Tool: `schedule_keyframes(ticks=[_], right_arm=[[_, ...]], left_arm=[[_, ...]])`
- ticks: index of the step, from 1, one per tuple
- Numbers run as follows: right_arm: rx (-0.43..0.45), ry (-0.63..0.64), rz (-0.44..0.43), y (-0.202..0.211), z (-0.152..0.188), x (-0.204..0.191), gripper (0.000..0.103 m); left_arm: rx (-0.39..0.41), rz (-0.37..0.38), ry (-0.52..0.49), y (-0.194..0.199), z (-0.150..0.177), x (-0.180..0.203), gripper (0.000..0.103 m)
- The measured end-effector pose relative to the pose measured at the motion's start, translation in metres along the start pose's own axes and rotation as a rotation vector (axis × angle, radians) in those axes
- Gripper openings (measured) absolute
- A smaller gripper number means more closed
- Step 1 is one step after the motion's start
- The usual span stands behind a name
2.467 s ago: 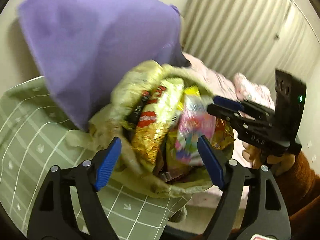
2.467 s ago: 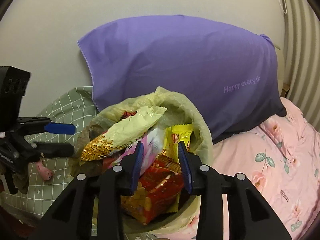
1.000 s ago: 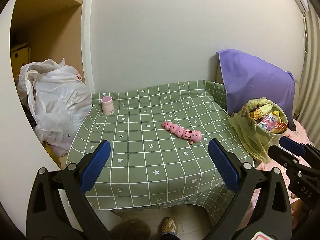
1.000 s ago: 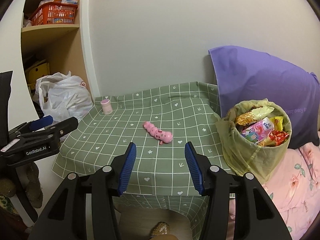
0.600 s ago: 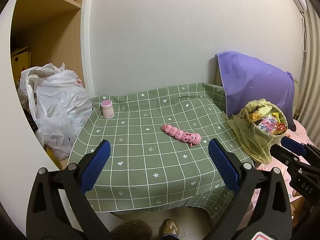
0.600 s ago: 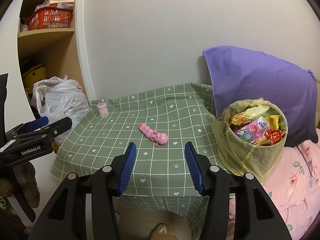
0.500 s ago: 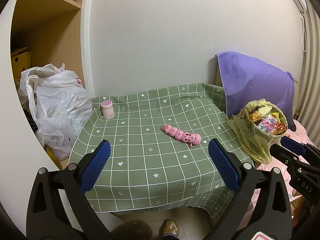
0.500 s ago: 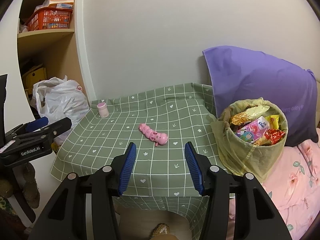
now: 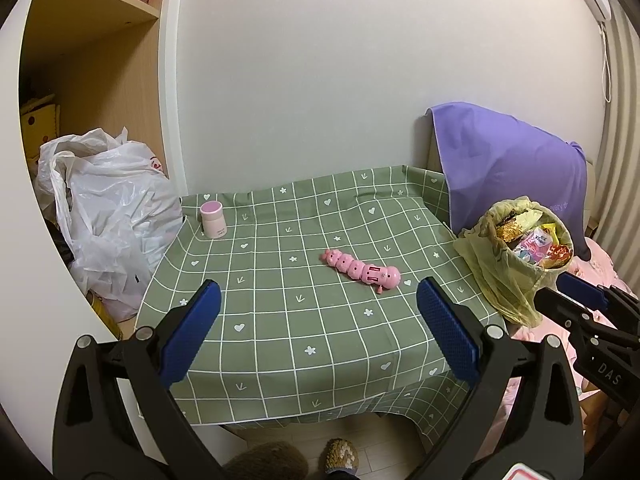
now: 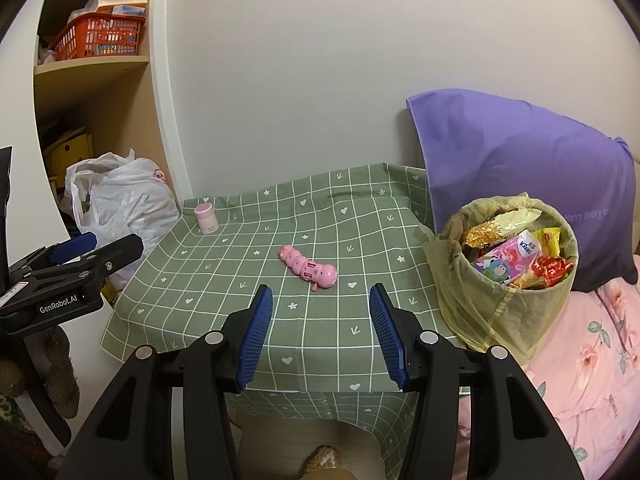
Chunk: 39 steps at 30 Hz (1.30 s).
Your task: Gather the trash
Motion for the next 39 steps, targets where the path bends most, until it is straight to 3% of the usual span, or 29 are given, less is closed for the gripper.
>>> schedule_keyframes(ticks=[39], right_arm=[[0.017,-0.010,0.030,0.004,-0.003,0.012,0.048]], left_arm=[[0.020,-0.005,-0.043,0.004,0.000,0.010,0.094]])
Point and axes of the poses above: each gripper's, at about its wrist camera, not at the fingertips, and y roughly against the way its jaws point, x to its right, z to its underside, the point moved 8 cm from there along -y, roughly the way its jaws point, and after that the axes turned 15 degrees about z, right-handed, at the moved point
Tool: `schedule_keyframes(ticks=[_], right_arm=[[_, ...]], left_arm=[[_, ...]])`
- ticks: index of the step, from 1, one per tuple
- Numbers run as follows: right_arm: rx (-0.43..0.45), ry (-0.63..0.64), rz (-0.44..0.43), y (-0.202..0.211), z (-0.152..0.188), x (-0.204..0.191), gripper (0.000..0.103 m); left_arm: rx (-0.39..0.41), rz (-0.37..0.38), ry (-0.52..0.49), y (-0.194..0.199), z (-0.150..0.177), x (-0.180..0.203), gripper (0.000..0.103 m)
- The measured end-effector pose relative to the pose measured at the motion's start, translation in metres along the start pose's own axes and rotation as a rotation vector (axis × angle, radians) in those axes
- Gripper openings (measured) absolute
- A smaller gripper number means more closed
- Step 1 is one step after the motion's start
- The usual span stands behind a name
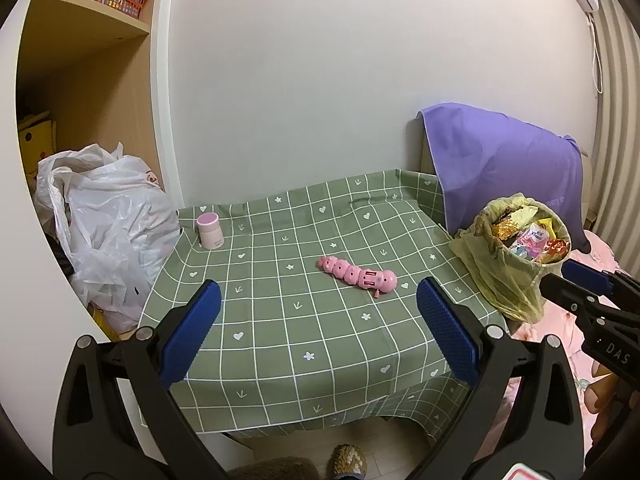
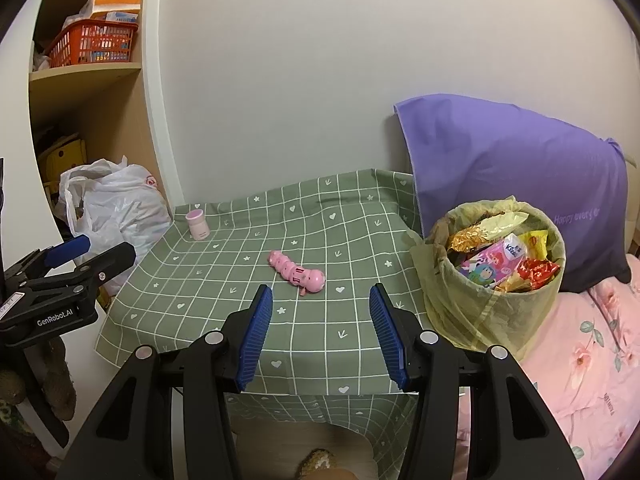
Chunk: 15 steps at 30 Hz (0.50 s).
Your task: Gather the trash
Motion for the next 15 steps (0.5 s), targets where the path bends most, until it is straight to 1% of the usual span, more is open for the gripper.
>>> schedule_keyframes(ticks=[7,9,10,11,13,14,15], right_arm=[[-0.015,0.030,0.006,-0.007,-0.001,-0.004,0.048],[-0.024,0.040,0.000,-0.014,-0.002,-0.005,0.048],[-0.035,0.048,-0.015,-0.021,-0.003,-0.007,0.052],[-0.050,0.061,-0.043,-0.030,-0.003,-0.012,0.060],[-0.083,0.108,-0.113,-0.055,-0.004,-0.024,0.061],[-0.113,0.146,-0.131,-0.074,-0.004,-0.031,0.061],[-0.153,0.194,-0.152,-0.101,-0.002,-0.041,0.061]], left_arm=[[-0.009,0.001,0.030,-0.004,0.006,-0.007,0.094],[-0.026,0.002,0.053,-0.011,0.008,-0.014,0.094],[-0.038,-0.001,0.073,-0.019,0.008,-0.022,0.094],[-0.045,-0.009,0.087,-0.024,0.008,-0.029,0.094],[-0.054,-0.061,0.125,-0.047,0.005,-0.056,0.094],[-0.057,-0.080,0.134,-0.057,0.005,-0.066,0.094],[-0.065,-0.105,0.149,-0.077,0.005,-0.083,0.094]])
Point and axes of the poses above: each gripper's, at about its wrist camera, not at the fingertips, and y roughly against the way its jaws point, x to its right, z to its underside, the point moved 8 cm from there along -y, roughly the way its jaws point, and after that the axes turned 15 degrees about z, right-handed, at the moved point
